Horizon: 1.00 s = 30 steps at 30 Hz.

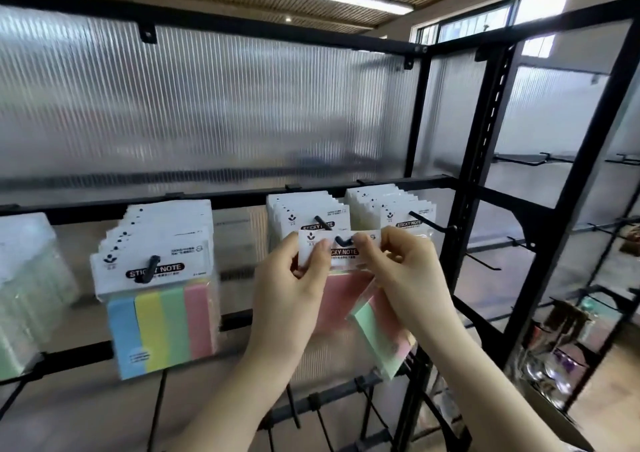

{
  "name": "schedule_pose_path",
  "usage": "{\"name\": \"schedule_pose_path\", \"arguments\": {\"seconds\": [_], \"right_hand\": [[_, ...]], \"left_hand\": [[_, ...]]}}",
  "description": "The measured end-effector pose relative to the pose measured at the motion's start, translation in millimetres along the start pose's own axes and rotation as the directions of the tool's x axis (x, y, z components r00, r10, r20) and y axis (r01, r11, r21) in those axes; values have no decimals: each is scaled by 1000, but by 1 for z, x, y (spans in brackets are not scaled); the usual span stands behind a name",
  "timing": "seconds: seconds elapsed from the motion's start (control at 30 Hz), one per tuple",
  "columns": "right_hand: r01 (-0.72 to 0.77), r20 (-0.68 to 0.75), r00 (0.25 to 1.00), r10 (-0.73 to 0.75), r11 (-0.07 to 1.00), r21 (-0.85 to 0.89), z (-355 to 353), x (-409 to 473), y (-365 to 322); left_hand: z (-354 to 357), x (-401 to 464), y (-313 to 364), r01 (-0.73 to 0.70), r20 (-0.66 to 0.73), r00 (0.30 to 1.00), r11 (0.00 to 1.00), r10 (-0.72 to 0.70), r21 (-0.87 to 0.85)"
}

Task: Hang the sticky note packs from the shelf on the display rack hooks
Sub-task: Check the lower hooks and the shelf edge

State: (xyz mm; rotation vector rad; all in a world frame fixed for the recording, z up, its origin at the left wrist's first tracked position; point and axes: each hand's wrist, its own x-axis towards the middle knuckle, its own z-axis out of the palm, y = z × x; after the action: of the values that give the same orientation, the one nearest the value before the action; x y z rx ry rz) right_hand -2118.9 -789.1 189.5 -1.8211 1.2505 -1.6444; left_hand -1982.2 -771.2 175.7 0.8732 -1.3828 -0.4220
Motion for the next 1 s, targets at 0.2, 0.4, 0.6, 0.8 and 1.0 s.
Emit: {"name": "schedule_pose_path", "arguments": {"seconds": [0.2,0.4,0.6,0.8,1.0], "right_hand": [[30,-12,999,-30,999,-29,8,12,15],[111,20,994,-110,975,-191,11,13,24],[143,126,984,-125,979,-147,17,10,24],[201,-78,978,-192,969,145,9,-12,24],[114,-43,994,-105,912,395,22,-43,16]], "left_hand": [[7,1,-17,67,-221,975,978,-23,196],[7,4,-28,121,-344,939,953,-20,276],[10,-1,-30,137,-353,935,900,20,413],[2,-36,-14,173,-346,938,880,-10,443],[-12,-78,22,419,-166,905,890,-392,179]]}}
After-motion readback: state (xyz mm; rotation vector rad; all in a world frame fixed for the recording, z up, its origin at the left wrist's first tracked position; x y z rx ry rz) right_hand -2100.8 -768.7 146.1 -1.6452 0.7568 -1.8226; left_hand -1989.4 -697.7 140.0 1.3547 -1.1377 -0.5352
